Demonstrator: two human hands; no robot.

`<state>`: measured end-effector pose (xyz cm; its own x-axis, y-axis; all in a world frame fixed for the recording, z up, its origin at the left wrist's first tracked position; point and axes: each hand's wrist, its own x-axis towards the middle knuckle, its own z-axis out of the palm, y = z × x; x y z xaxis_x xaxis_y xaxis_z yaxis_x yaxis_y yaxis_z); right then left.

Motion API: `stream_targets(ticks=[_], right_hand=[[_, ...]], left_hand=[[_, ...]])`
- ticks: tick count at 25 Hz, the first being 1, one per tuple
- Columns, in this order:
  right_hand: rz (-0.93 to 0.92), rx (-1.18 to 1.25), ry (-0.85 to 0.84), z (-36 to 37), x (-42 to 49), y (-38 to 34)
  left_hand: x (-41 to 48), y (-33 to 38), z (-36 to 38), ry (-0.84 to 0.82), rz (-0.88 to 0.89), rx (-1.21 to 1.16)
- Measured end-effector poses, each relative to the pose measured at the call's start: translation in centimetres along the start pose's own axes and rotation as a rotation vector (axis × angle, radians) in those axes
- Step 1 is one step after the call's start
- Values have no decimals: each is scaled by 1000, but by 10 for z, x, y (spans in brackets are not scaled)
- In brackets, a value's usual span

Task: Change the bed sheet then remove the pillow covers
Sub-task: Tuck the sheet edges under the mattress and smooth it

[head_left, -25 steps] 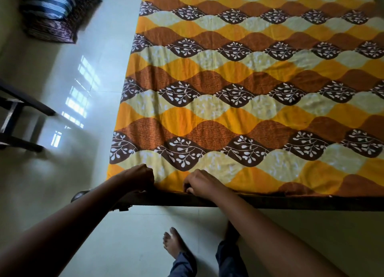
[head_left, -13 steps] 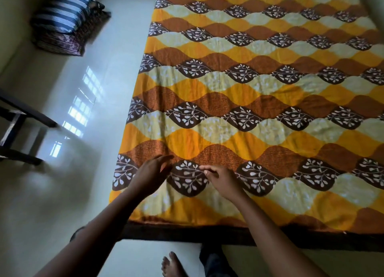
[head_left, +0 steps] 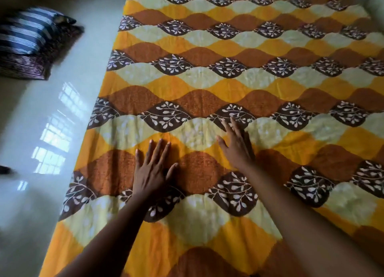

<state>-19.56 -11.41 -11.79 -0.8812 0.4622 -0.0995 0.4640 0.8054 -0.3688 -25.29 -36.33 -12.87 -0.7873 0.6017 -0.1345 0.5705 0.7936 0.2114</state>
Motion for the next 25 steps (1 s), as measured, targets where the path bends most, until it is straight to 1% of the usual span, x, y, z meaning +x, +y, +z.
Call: stream_targets(ticks=[2, 4, 6, 8, 10, 13, 15, 17, 20, 22, 23, 24, 25], right_hand=[[-26, -20, 29, 4, 44, 14], [-14, -26, 59, 15, 74, 17], [17, -122, 90, 28, 83, 10], [19, -143, 104, 37, 79, -2], [-27, -143, 89, 43, 69, -14], [-97, -157, 39, 53, 55, -40], [-140, -155, 34, 62, 43, -63], [-163, -150, 36, 72, 28, -86], [-196, -150, 44, 89, 1, -123], [-211, -156, 46, 101, -20, -151], [-216, -161, 50, 107, -30, -165], [-221, -164, 54, 113, -41, -178], [-220, -169, 53, 118, -50, -189]], left_hand=[[7, -7, 11, 39, -15, 61], [6, -9, 17, 72, 2, 97], [7, -9, 20, 78, 14, 110], [9, -12, 21, 93, 11, 103], [9, -12, 20, 103, 27, 71], [7, -24, 11, 170, 31, -135], [-2, -45, 1, 237, -41, -257], [-21, -75, -8, 306, -155, -295], [-56, -113, -22, 329, -319, -301], [-75, -129, -29, 285, -421, -382], [-83, -140, -23, 240, -476, -480], [-90, -148, -21, 158, -542, -611], [-96, -156, -18, 49, -602, -792]])
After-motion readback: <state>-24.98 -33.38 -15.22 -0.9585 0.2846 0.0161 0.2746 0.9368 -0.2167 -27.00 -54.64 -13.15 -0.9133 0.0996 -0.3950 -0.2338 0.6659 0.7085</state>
